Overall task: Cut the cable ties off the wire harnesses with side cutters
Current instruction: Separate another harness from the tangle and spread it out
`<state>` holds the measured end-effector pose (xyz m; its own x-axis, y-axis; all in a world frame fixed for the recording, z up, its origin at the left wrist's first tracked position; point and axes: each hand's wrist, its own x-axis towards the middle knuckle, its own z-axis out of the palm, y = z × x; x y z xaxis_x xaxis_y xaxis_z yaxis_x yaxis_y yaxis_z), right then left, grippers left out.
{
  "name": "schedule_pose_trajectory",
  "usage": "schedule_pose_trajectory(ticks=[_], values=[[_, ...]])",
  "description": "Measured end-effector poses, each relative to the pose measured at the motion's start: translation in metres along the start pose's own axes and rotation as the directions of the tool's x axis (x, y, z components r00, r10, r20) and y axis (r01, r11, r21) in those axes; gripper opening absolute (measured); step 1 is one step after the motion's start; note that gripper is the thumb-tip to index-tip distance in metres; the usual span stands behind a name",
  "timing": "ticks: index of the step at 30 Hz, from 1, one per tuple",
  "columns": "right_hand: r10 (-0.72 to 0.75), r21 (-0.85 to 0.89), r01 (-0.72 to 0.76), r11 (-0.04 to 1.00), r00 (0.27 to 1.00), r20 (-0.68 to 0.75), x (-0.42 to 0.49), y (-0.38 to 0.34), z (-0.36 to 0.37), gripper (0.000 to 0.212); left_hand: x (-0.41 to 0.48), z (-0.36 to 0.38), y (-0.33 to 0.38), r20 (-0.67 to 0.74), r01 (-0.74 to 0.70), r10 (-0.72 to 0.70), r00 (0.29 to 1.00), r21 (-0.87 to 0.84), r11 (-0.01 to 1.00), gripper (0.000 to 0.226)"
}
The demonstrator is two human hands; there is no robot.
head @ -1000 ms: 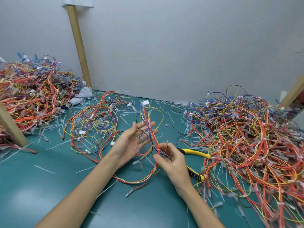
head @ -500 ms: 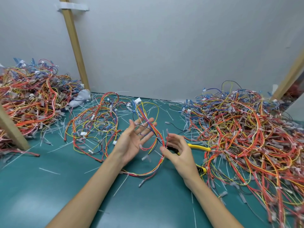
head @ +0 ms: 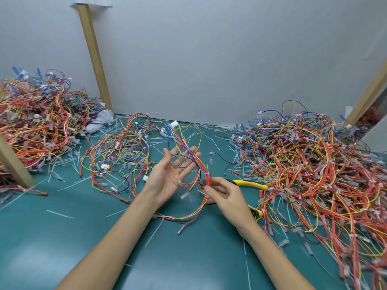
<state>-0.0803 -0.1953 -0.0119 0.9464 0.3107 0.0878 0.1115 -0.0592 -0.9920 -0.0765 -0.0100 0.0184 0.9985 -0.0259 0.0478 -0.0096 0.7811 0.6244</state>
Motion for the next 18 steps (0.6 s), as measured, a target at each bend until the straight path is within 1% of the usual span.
schedule_pose_trajectory(ticks=[4,9,16,18], values=[[0.003,0.009,-0.003,1.0,1.0,0.007,-0.0013,-0.0006,0.0017,0.019,0.0004,0.0002,-0.0002,0.006,0.002,-0.002,1.0,-0.024,1.0,0.047],[-0.001,-0.007,0.001,1.0,1.0,0.02,-0.0043,-0.0004,0.004,0.017,0.0018,0.003,-0.0053,0.017,0.036,-0.034,0.999,-0.081,0.996,0.049],[-0.008,0.014,0.008,1.0,1.0,0.014,-0.005,-0.0012,0.004,0.02,0.0067,-0.001,-0.004,0.045,0.073,-0.068,0.997,-0.129,0.989,0.05],[-0.008,0.036,0.008,0.999,1.0,0.016,-0.006,-0.0021,0.0042,0.02,0.0069,-0.0026,-0.0031,0.047,0.074,-0.068,0.997,-0.135,0.988,0.055]])
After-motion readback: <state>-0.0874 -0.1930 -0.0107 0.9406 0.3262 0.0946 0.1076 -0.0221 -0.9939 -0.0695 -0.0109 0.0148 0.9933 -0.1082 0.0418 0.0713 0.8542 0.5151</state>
